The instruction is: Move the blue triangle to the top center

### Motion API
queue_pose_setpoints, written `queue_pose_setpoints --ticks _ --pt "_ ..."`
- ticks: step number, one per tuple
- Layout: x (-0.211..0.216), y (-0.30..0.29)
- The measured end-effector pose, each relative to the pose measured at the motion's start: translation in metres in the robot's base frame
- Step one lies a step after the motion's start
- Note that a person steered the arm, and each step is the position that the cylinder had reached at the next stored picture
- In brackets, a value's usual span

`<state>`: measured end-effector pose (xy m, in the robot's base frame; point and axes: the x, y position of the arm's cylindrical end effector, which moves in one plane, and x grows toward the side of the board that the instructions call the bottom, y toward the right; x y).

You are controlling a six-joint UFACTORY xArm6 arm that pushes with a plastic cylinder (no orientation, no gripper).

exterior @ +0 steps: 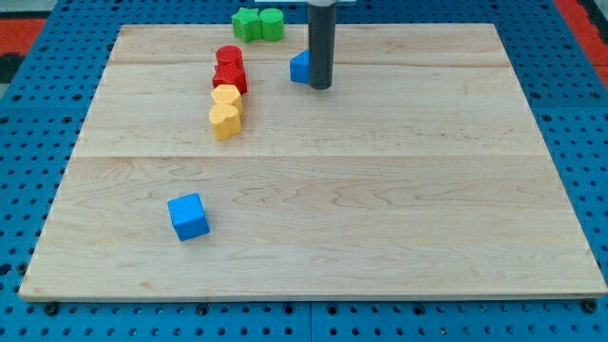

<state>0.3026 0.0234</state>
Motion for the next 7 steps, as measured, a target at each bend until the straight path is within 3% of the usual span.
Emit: queue_pose_setpoints --ticks 1,3,6,7 --pt "-0.007 0.004" --pt "0.013 -0.045" --pt "-0.055 -0.004" --pt "-0.054 -0.002"
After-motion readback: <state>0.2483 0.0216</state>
